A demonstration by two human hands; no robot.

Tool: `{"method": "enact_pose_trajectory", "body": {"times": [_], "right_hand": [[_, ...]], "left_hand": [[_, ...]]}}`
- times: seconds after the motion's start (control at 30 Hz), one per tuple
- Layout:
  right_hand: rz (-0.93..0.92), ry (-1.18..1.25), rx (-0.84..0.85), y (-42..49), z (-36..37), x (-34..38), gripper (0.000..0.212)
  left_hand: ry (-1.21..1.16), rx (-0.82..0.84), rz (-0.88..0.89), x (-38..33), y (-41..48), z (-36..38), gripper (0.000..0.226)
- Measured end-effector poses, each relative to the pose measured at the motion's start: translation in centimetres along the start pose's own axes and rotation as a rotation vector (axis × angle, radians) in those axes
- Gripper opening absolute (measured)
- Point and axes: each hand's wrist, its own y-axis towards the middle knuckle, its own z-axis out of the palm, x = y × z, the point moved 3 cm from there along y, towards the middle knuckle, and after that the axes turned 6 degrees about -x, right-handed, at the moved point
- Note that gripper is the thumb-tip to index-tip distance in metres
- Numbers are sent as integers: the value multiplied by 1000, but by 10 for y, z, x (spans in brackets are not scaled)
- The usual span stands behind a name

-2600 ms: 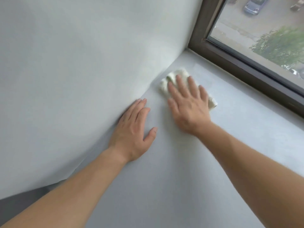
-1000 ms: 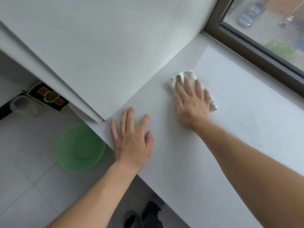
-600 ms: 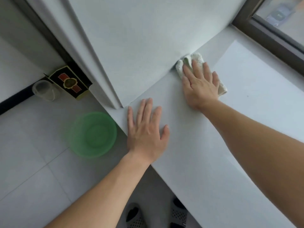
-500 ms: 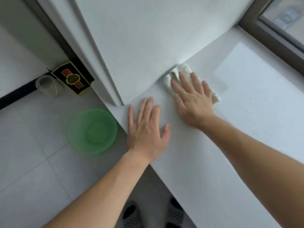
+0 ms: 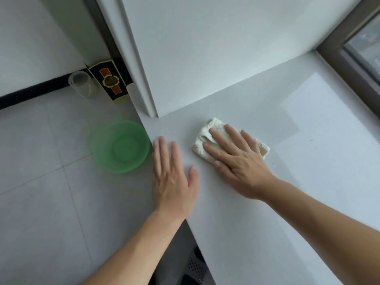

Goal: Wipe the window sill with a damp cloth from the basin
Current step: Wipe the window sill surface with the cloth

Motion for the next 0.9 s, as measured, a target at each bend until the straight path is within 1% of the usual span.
{"method": "enact_pose_trajectory", "body": {"times": [0.1,0.17,0.23,0.3,0.37,0.43,0.53,0.63,0.73,0.83,0.9], "right_hand": [[-19,-19,8,4,-4,-13,51],[42,7,-34,38,-4,-8,51],[89,4,-54,66,-1,7,53],[27,-12,-54,67,2,16,53],[-123,-32,-29,39,2,16,51],[-235,-39,3,3,2,15,49],[-268,-18,24,-10,-3,9,48],[-290,-26,18,36,1,24,48],[-306,-44,-24,73,9,51,48],[-322,-36,-27,57,13,48,48],[-369,-30,-8,31,11,41,48]], "left_hand": [[-124,-53,-69,-1,-18,4,77],[-187,-88,-152,1,-21,7,80],[-227,-97,-180,2,-23,9,81],[-274,-114,-172,2,-25,9,81],[-328,-119,-183,2,-33,10,79],[-381,-120,-244,-1,-43,11,79],[-432,-119,-312,-6,-55,13,78],[-486,-122,-340,-5,-58,14,77],[-502,-110,-326,-1,-65,14,77],[-512,-103,-313,0,-64,14,75],[-536,-111,-319,0,-62,14,73]]}}
